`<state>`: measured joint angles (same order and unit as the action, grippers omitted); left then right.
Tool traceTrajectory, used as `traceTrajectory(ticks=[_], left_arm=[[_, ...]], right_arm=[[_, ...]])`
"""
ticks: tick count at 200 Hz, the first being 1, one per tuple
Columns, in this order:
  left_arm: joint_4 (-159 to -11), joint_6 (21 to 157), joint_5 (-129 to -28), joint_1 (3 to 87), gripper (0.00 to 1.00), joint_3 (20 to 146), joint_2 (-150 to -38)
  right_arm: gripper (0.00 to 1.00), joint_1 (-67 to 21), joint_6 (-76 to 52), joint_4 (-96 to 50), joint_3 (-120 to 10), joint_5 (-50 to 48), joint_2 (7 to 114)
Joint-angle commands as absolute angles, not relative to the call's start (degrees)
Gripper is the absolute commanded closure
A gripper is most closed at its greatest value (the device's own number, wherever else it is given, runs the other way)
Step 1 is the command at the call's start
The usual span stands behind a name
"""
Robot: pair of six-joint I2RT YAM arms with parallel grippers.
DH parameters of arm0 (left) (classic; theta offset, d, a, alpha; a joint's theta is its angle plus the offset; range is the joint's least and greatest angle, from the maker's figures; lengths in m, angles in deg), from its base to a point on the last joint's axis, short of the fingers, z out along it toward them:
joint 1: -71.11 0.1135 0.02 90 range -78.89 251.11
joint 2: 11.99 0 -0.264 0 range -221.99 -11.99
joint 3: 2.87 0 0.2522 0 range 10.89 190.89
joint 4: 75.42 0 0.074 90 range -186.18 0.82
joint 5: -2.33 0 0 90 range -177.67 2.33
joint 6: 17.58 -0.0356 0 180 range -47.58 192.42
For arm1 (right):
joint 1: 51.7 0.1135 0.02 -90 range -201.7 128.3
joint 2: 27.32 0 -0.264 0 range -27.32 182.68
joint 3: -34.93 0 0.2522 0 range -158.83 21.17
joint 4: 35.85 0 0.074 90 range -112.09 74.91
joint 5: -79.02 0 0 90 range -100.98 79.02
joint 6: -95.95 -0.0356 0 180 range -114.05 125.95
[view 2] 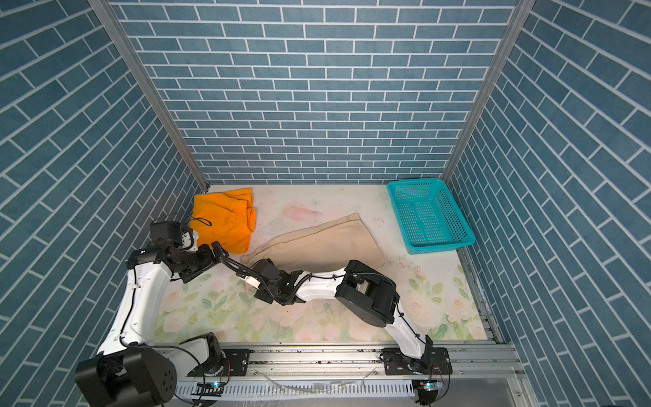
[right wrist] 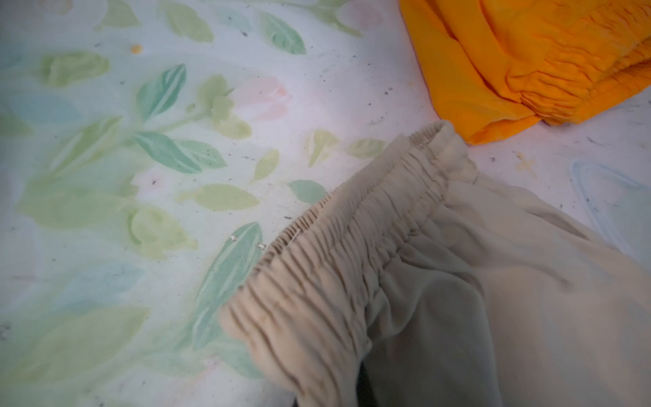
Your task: Fold and stack the shorts
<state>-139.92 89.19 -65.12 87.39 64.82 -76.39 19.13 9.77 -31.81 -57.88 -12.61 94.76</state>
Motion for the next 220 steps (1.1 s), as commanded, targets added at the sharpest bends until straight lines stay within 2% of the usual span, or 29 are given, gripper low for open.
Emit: traceTrajectory(ticks=[1, 68, 136, 161, 174, 187, 207, 211, 220], left_arm=[[-135.62, 93.63, -56.85, 87.73, 0.00, 60.90, -77.67], [-119.90, 104.33, -46.71, 87.36, 0.00, 48.60, -79.40], [-110.36, 108.01, -47.85, 85.04, 0.01, 43.47, -82.00], [-109.58, 108.21, -49.44, 82.21, 0.13, 43.99, -82.48], [-110.64, 107.86, -50.76, 80.88, 0.31, 44.74, -82.24], [-111.49, 107.68, -51.98, 79.52, 0.39, 45.31, -81.86], [-113.48, 106.99, -52.69, 77.70, 0.62, 46.53, -81.34], [-113.92, 106.73, -52.76, 77.40, 0.68, 46.77, -81.22], [-115.04, 106.27, -53.09, 76.80, 0.80, 47.39, -80.54]], right_arm=[[1.00, 18.48, 3.76, -39.52, -56.02, -8.74, 92.15], [1.00, 18.53, 2.95, -40.81, -55.20, -7.91, 91.86], [1.00, 18.62, 3.14, -40.81, -55.47, -7.13, 91.94], [1.00, 18.79, 3.32, -40.69, -55.90, -7.33, 91.94], [1.00, 18.79, 3.24, -40.73, -56.00, -7.37, 91.98], [1.00, 18.79, 3.06, -40.80, -55.92, -7.31, 91.94], [1.00, 18.79, 2.14, -40.99, -55.40, -8.34, 91.17], [0.98, 18.75, 2.09, -40.79, -55.32, -8.55, 90.93], [0.88, 18.79, 2.01, -40.32, -55.06, -8.85, 90.34]])
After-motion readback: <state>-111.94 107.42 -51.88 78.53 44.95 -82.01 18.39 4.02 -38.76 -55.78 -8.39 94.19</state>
